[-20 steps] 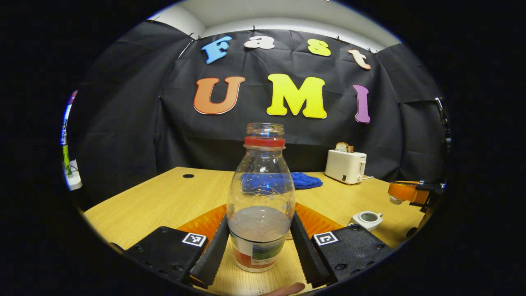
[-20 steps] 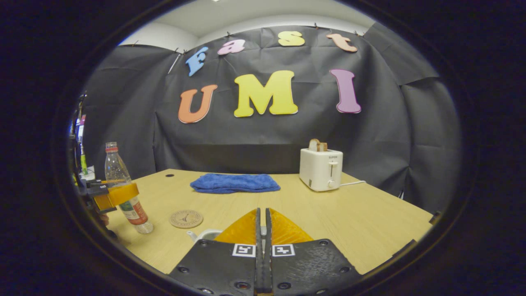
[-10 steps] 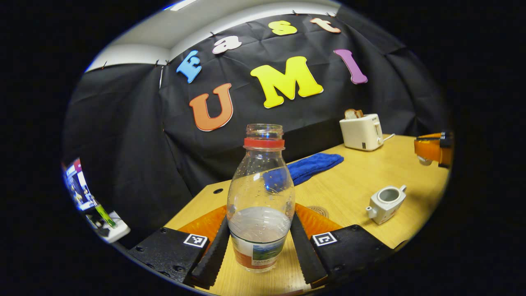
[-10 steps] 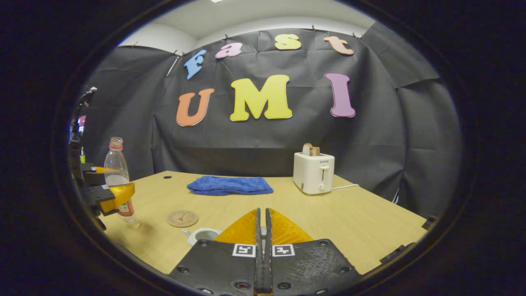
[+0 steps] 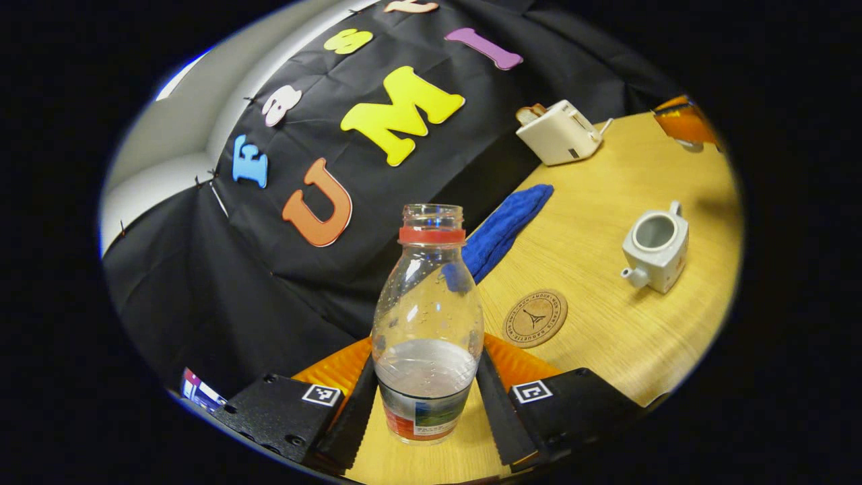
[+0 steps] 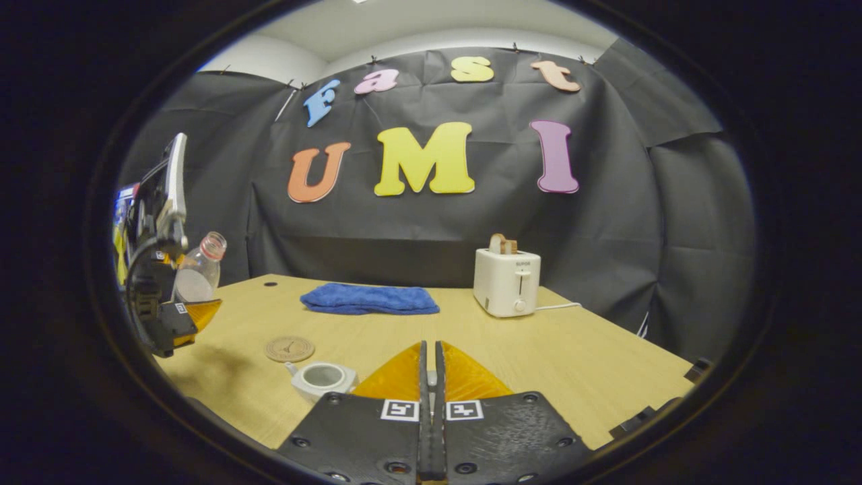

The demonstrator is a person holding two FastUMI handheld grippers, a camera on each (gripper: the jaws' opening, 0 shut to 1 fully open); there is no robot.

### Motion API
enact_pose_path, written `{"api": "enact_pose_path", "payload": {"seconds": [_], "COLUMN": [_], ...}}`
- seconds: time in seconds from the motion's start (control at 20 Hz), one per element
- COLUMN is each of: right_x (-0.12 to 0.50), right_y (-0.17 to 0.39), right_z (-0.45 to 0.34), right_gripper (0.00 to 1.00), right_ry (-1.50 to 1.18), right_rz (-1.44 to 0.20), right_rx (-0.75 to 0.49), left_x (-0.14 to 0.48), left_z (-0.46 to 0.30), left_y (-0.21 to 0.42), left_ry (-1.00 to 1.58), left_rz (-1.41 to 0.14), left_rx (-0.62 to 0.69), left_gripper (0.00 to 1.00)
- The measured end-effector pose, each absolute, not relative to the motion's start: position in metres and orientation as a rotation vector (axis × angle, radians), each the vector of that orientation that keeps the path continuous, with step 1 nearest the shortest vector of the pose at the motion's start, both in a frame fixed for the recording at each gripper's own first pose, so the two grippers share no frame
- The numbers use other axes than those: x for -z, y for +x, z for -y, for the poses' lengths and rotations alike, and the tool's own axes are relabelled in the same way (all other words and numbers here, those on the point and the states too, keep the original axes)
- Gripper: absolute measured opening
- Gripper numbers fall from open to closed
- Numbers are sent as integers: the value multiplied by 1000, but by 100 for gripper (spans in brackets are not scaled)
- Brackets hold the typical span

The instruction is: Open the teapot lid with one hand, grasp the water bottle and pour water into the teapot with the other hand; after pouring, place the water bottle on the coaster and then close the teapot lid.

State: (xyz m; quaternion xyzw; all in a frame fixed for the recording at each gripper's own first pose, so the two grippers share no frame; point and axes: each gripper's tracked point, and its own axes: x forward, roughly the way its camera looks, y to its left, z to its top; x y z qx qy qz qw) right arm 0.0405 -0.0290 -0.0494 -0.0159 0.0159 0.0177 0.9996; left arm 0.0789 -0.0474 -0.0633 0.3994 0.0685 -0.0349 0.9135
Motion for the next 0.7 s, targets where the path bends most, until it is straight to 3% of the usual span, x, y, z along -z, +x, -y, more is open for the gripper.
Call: {"api": "enact_pose_path", "payload": {"seconds": [0.2, 0.7], "right_x": [56, 74], "right_y": [44, 49], "right_z": [41, 76], "right_gripper": [0, 0], "right_ry": [-19, -29], "right_rz": [-45, -79], "right_rx": [-32, -41], "left_x": [80, 97], "left_z": [81, 89], "left_y": [73, 73], "left_ry": [1025, 1399], "left_rz": [-128, -193], "left_rx": [197, 191], "left_gripper": [76, 76]}}
